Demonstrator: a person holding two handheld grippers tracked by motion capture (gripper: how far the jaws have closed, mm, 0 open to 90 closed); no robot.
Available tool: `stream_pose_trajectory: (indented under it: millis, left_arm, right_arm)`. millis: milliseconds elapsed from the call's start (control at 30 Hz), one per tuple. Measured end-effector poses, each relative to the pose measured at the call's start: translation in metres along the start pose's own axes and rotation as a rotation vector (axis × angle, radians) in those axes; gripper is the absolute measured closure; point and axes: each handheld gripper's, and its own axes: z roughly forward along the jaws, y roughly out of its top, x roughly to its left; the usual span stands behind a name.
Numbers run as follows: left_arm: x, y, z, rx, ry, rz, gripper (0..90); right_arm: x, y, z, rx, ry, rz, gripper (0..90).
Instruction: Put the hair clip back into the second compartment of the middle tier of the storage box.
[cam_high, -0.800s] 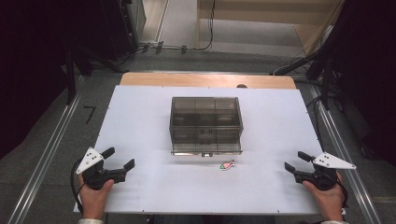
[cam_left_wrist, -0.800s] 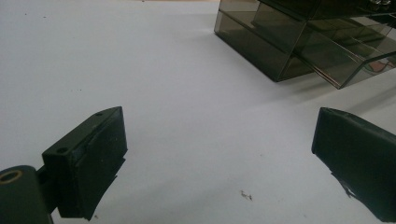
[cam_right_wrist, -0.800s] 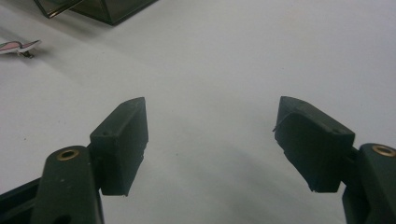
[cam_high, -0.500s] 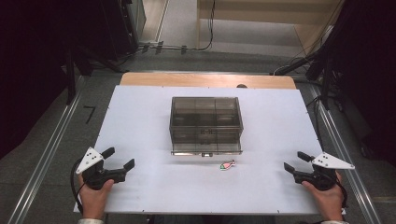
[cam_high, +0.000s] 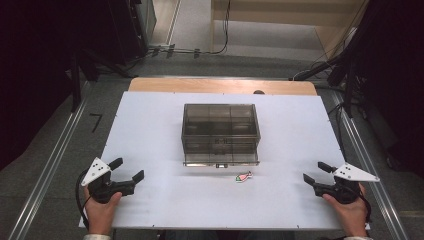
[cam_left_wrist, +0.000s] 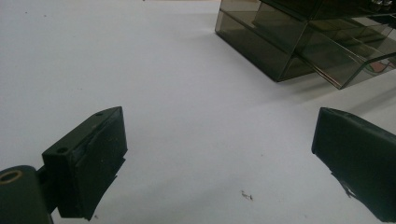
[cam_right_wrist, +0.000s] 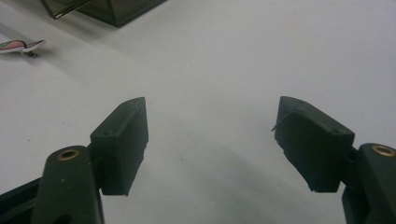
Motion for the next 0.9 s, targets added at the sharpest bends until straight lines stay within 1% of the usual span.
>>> stream_pose_trajectory:
  millis: [233, 333, 467, 633, 867, 900]
  left_arm:
    - [0.000, 0.000, 0.000, 0.001, 0.001, -0.003, 3.9]
    - [0.000, 0.000, 0.000, 0.002, 0.001, -0.001, 3.8]
    - [0.000, 0.000, 0.000, 0.001, 0.001, -0.001, 3.8]
    - [0.000, 0.000, 0.000, 0.003, 0.002, -0.001, 3.8]
    - [0.000, 0.000, 0.000, 0.003, 0.002, -0.001, 3.8]
    - [0.000, 0.000, 0.000, 0.003, 0.002, -0.001, 3.8]
  right_arm:
    - [0.007, 0.004, 0.003, -0.002, 0.015, -0.023, 24.5]
    - [0.010, 0.006, 0.004, -0.001, 0.025, -0.020, 24.5]
    - [0.012, 0.007, 0.006, -0.002, 0.032, -0.029, 24.9]
    - [0.019, 0.011, 0.010, -0.005, 0.064, -0.050, 25.0]
    - [0.027, 0.015, 0.014, -0.007, 0.094, -0.058, 25.8]
    - [0.029, 0.016, 0.015, -0.003, 0.113, -0.061, 27.1]
